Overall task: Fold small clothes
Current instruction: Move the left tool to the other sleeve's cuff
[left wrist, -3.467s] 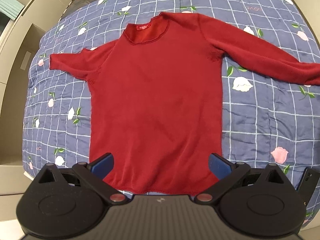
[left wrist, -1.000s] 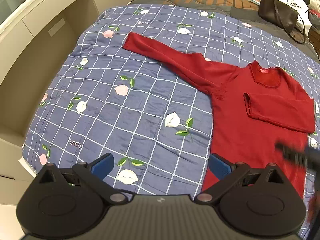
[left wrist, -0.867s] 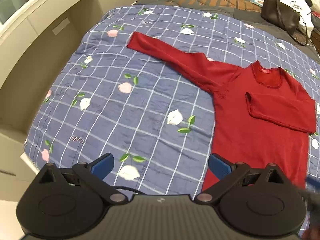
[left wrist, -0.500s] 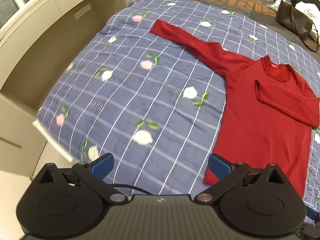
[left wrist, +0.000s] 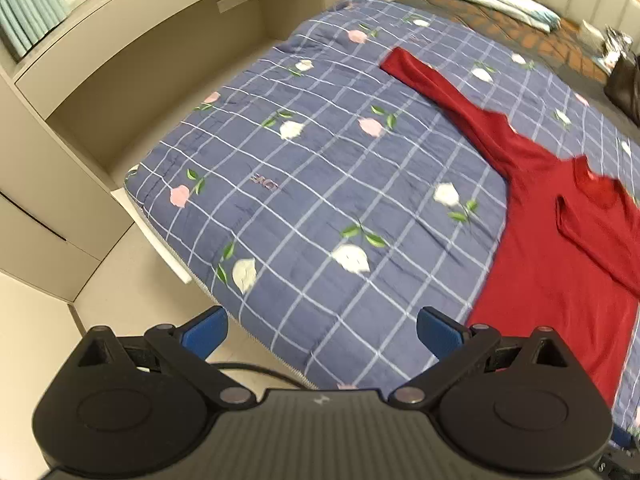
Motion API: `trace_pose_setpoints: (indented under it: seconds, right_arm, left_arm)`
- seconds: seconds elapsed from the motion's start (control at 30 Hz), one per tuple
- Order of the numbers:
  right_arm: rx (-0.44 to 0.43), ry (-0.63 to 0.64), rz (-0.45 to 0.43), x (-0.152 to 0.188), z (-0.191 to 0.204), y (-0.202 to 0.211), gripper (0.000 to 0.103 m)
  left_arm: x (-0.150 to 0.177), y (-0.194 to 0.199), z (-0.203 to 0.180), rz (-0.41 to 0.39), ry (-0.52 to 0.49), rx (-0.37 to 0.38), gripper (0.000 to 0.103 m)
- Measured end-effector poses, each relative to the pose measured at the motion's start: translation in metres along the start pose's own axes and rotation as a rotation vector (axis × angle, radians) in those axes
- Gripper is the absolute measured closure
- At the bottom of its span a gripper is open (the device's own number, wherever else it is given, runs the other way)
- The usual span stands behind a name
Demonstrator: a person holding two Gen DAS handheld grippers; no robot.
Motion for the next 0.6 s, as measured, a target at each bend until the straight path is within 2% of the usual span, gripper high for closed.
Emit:
trace_pose_setpoints:
  seconds: [0.23, 0.47, 0.6]
  right_arm:
    - [0.039, -0.015, 0.008, -0.025, 0.038, -0.015, 0.001]
    - [0.162, -0.129, 0.027, -0.068, 0.080, -0.034, 0.001]
    - [0.201, -0.171, 0.037, -0.082, 0.104, -0.036, 0.001]
  left_arm:
    - [-0.061, -0.033, 0.035, -0.011, 0.020, 0.026, 0.000]
    - [-0.147, -0.098, 0.045, 0.030, -0.030, 0.140, 0.000]
    - [-0.201, -0.147, 0.043, 0.056, -0.041, 0.191, 0.000]
Point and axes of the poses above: each gripper's, at about its wrist camera, not at the fingertips, and y roughly against the way its jaws point, z to its left, x to its underside, the point moved 6 cm from there along -y, roughly the way its jaws point, and after that the axes turned 10 degrees about x, right-handed, at the moved point
